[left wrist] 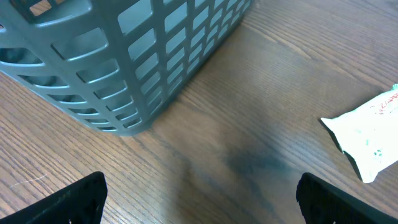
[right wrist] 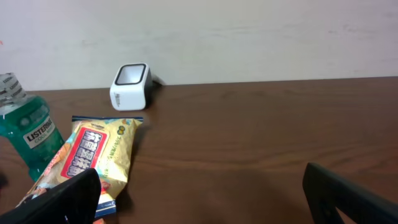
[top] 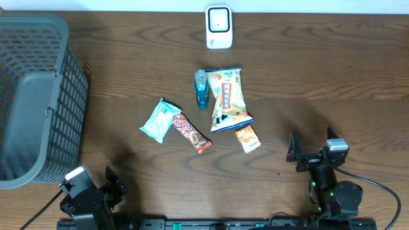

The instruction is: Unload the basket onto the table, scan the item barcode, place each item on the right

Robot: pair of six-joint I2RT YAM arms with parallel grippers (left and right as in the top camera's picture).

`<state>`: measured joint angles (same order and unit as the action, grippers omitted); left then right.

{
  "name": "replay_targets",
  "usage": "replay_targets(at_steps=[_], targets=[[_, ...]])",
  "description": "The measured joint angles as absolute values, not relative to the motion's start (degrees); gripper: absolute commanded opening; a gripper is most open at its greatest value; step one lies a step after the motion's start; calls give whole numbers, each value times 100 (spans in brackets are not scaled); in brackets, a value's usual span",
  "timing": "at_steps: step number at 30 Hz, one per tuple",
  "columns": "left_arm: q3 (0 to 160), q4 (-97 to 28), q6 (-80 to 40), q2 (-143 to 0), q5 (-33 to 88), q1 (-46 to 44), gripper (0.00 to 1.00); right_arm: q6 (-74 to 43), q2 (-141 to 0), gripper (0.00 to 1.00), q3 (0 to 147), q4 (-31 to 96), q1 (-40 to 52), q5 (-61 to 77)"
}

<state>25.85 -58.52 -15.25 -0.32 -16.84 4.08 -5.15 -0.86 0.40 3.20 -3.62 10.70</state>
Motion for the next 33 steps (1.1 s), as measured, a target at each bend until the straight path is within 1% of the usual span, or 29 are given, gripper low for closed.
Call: replay_targets(at_steps=[2,6,7,10,14,20,23,24,27,29,32,33], targets=[[2585,-5850,-1525,-32,-1686,408,97,-589,-91,99,36,152,-362,1168],[2587,-5852,-1525,-32,-1686,408,97,-886,-104,99,40,-1391,-362,1957],[2587,-5854,-1525,-32,-1686,408,97,-1000,-93,99,62,-1603,-362,2137],[2587,-5852,-1525,-32,-1684,408,97,-1275,-132,99,167,-1575,-362,2377],[2587,-5854,-1525,-32,-1684,408,97,-1472,-703,99,685,-860,-362,2523],[2587,-5854,-1525,-32,-1684,408,97,-1474,-2502,99,2292,255,-362,2836],[2587,-5852,-1525,-32,-1686,408,97,-1463,-3577,99,3439,1262,-353,3015],[2587,-5848,-1525,-32,-1684,408,97,-1470,-4003,99,3933,1837,-336,3105],[2587,-5852,-1525,-32,-1686,408,97,-1459,-4915,99,4910,2799,-285,3385],[2585,-5857,-1525,-32,-1686,408,97,-1466,-5393,99,5319,3015,-285,3677],[2585,-5854,-1525,-30,-1684,408,97,-1492,-5900,99,5568,2969,-285,4150],[2585,-5852,-1525,-32,-1684,408,97,-1498,-6025,97,5577,2995,-285,4303]])
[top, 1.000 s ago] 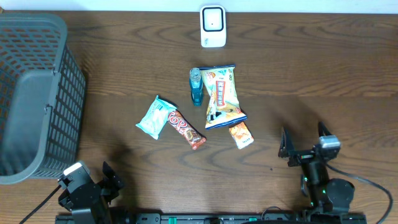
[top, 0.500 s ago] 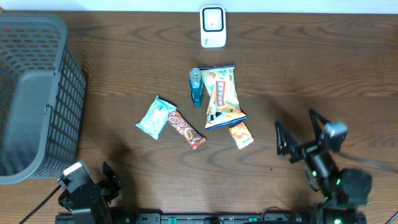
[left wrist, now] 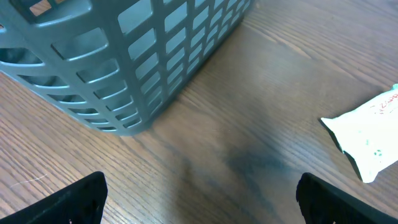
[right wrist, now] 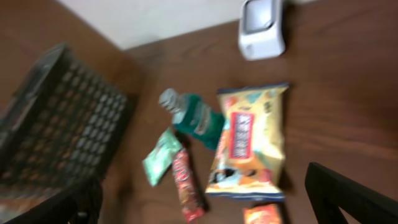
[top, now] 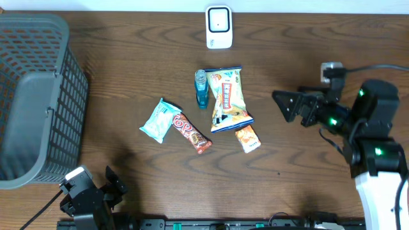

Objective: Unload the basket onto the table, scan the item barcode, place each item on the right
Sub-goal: 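Move the right gripper over the items toward the teal bottle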

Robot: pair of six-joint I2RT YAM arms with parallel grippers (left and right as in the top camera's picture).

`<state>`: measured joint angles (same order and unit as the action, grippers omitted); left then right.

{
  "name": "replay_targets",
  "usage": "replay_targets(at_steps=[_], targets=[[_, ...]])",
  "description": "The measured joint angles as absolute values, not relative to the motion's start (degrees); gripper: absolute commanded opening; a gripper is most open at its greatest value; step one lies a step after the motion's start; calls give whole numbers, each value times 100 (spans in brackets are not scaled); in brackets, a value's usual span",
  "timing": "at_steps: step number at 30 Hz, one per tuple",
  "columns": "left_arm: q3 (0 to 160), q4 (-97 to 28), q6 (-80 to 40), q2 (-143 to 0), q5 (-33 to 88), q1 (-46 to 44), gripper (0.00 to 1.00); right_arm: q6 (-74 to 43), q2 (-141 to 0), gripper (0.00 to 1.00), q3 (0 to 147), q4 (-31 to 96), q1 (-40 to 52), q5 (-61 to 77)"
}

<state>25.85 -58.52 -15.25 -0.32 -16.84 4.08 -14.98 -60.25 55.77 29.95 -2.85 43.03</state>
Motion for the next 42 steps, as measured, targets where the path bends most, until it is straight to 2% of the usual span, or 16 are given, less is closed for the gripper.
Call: replay_targets(at_steps=[7,11,18,23,42], targets=[[2585,-5854,-1525,-32,-1684,408,97,-1533,-6884,95,5651,2967,19,4530],[2585,-5854,-1525,-32,-1684,408,97,-1575,-7207,99,6165,3590,604,3671],[2585,-5854,-1525,-32,-1684,408,97,-1588,-7769,99,7679,4727,1584,1984],[2585,-5854,-1525,-32,-1684,408,97,-1592,-7955,96,7988,5153,1594,1549],[2587,-5854,-1525,-32,-1684,408,97,-1802,-8014,99,7988,5817,1986,58]])
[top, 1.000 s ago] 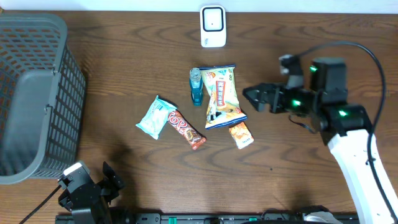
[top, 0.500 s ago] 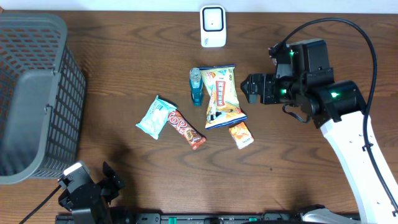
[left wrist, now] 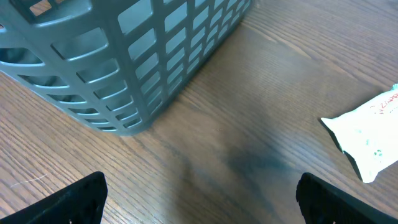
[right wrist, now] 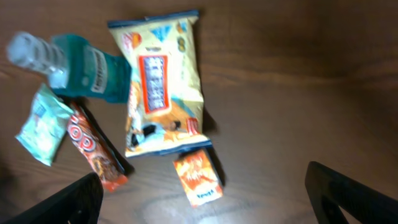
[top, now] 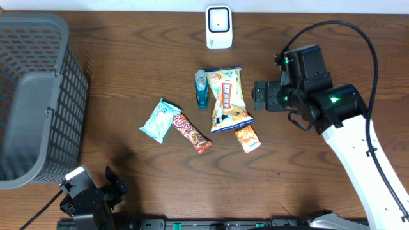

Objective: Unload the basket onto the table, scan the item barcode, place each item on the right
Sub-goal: 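Move the right gripper over the items toward the teal bottle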

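Observation:
A white barcode scanner stands at the table's far edge. Below it lies a cluster of items: a teal mouthwash bottle, a yellow chip bag, a mint packet, a red bar and a small orange packet. My right gripper hangs open above the table just right of the chip bag, holding nothing. My left gripper rests open and holding nothing at the front left.
A grey slotted basket fills the left side of the table, close to the left arm. The mint packet shows at the right edge of the left wrist view. Bare wood lies to the right of the items.
My right gripper has moved left, from the table's right side to just beside the chip bag. Its camera now looks down on the items. The left arm has not moved.
My right gripper first sat open near the front right edge, looking across at the scanner. Then it was raised at the table's right side, facing the items. Now it hangs close beside the chip bag. The items and the left arm stayed put.

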Robot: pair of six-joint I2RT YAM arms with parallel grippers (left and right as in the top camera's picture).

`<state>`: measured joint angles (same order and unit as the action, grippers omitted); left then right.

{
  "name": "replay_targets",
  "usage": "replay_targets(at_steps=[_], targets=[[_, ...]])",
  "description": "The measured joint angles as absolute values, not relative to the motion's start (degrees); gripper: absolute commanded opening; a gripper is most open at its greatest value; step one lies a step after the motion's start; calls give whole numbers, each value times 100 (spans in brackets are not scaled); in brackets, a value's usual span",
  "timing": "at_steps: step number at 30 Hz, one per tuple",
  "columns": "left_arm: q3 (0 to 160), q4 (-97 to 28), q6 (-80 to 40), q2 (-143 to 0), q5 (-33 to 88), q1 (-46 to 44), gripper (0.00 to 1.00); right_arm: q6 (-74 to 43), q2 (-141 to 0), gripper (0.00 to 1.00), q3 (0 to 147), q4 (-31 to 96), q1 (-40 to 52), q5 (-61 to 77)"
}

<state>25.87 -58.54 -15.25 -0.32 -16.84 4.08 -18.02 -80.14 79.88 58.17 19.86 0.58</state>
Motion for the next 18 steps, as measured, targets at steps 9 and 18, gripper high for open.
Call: replay_targets(at_steps=[9,18], targets=[[2585,-5850,-1525,-32,-1686,408,97,-1793,-8038,99,8324,6987,1984,591],[2587,-5854,-1525,-32,-1684,408,97,-1621,-8038,99,9301,7832,1986,1865]])
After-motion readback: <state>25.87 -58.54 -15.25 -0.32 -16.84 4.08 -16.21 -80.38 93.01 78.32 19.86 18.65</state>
